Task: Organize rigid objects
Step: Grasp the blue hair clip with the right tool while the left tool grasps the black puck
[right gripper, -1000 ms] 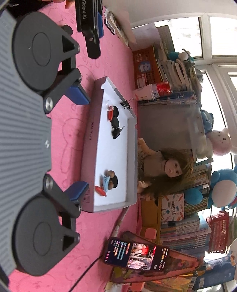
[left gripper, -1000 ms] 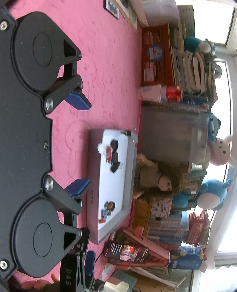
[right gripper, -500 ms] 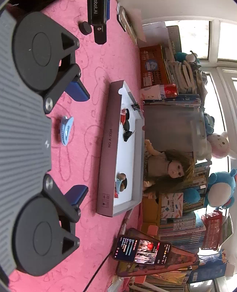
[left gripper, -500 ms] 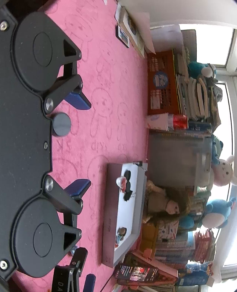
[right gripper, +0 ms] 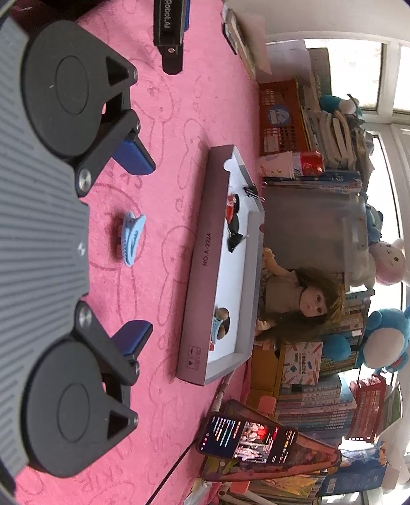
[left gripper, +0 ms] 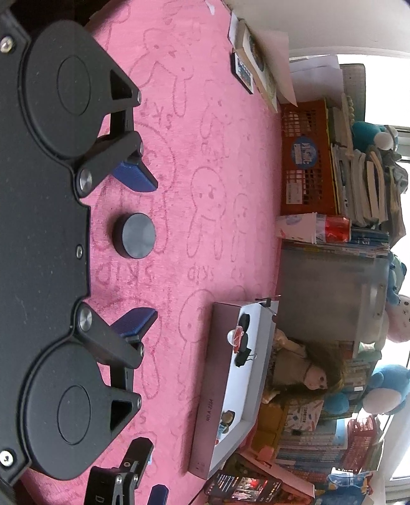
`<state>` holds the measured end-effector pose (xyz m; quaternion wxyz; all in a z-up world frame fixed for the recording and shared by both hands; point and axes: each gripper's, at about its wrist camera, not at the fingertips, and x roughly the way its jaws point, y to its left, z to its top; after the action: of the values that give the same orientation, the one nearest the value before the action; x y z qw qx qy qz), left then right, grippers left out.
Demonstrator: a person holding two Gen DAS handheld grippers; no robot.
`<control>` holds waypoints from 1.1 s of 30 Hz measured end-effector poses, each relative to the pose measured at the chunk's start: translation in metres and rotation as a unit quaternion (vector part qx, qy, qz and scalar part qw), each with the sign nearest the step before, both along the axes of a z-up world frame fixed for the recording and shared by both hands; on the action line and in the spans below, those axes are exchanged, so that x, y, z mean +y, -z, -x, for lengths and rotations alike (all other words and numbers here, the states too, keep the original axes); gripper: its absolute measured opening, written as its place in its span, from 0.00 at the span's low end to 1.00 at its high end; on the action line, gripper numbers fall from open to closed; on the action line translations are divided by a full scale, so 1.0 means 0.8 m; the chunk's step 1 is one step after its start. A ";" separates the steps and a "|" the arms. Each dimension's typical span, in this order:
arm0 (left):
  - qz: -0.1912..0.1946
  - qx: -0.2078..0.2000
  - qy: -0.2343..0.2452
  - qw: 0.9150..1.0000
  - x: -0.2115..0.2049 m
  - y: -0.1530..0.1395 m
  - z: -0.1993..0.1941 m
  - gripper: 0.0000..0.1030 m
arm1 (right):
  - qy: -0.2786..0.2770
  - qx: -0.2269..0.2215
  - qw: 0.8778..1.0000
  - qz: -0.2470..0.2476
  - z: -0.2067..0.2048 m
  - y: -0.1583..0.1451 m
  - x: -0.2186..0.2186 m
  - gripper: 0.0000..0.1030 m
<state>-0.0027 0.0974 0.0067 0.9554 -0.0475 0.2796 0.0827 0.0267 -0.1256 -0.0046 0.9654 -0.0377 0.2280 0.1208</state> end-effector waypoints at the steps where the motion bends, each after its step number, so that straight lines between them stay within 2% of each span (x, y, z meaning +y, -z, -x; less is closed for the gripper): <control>1: 0.002 0.002 -0.001 1.000 0.000 0.001 -0.001 0.74 | -0.001 0.002 1.000 0.002 0.000 0.001 0.001 0.99; 5: 0.007 0.007 -0.002 1.000 0.003 0.006 -0.001 0.72 | -0.009 0.004 1.000 0.002 0.002 0.002 0.004 0.97; 21: -0.019 0.008 -0.004 1.000 -0.008 0.011 -0.002 0.72 | -0.016 0.025 1.000 -0.004 0.003 0.009 0.007 0.83; 25: -0.021 0.007 -0.006 1.000 -0.008 0.009 -0.002 0.62 | -0.019 0.024 1.000 -0.006 0.003 0.007 0.007 0.73; 29: -0.023 0.004 -0.004 1.000 -0.006 0.008 0.000 0.40 | -0.027 0.022 0.999 -0.006 0.005 0.007 0.010 0.63; 32: -0.023 0.003 -0.002 1.000 -0.006 0.006 0.001 0.29 | -0.032 0.023 0.999 -0.006 0.006 0.006 0.012 0.57; 33: -0.023 0.003 -0.002 1.000 -0.006 0.006 0.002 0.29 | -0.033 0.023 0.999 -0.006 0.006 0.006 0.013 0.55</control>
<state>-0.0040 0.0926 0.0021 0.9552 -0.0257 0.2801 0.0915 0.0220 -0.1155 -0.0091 0.9555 -0.0362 0.2484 0.1551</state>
